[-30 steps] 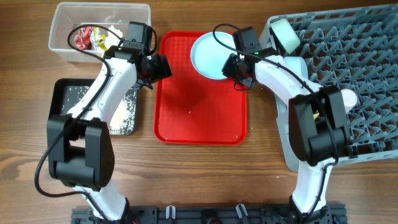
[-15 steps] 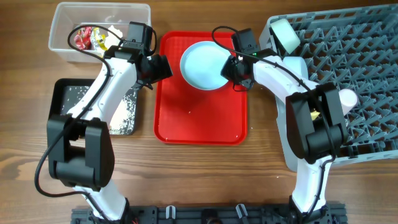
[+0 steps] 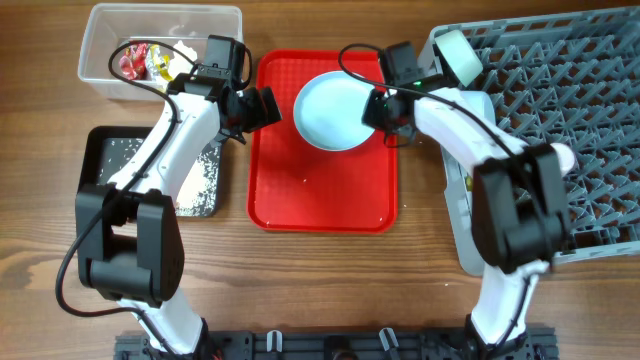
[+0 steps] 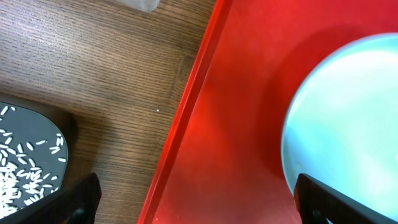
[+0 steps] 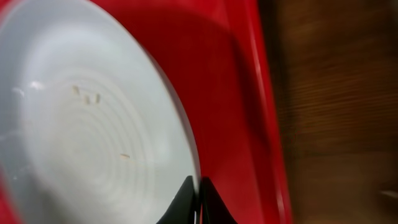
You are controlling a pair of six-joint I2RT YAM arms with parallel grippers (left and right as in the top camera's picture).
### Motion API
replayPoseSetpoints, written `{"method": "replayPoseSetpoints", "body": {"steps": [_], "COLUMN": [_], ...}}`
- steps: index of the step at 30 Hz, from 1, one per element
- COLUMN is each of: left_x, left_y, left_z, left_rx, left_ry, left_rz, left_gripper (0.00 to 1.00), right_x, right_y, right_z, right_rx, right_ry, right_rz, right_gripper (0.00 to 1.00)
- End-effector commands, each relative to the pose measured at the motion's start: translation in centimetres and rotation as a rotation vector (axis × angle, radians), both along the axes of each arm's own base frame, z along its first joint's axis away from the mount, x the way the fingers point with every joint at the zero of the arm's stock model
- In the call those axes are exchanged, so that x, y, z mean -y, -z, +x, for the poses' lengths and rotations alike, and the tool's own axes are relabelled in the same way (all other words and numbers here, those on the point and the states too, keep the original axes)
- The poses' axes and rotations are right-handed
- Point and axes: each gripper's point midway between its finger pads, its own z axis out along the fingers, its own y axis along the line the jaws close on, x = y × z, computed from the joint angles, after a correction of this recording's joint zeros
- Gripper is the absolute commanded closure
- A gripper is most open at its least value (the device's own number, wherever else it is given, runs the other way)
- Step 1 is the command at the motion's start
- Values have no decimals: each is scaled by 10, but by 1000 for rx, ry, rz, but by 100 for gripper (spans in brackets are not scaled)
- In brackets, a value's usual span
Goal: Sort waste into correct bins and load items into the dishwasher rack
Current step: 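Lift the light-blue plate and stand it upright in the dish rack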
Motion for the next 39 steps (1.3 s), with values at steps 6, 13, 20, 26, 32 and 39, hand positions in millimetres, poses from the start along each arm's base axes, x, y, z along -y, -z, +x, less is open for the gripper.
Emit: {"method": "replayPoseSetpoints", "body": {"steps": [6,13,20,26,32,39], "left_x": [-2,-2,-2,-2,-2,-2], "left_y": [-1,-1,-1,-1,-1,-1], "left_z": [0,0,0,0,0,0], "left_rx": [4,4,5,4,4,4], "left_ry": [-6,-6,-6,-6,-6,-6], "left_rz": [8,8,8,8,8,8], "left_gripper": [0,0,0,0,0,0], "right_x": [59,119,171,210,261,281], "right_y": [-166,-242,-286,-300,-317,-290], "right_z": [-10,-31,-53,-54,-48,-2], "right_rx": [377,548,599,583,583,541], "right_ry": [-5,172,322,381,431,185], "right_rz": [-251,-501,-781,-900,-979,-1024], "right_gripper": [96,96,95,96,96,96]}}
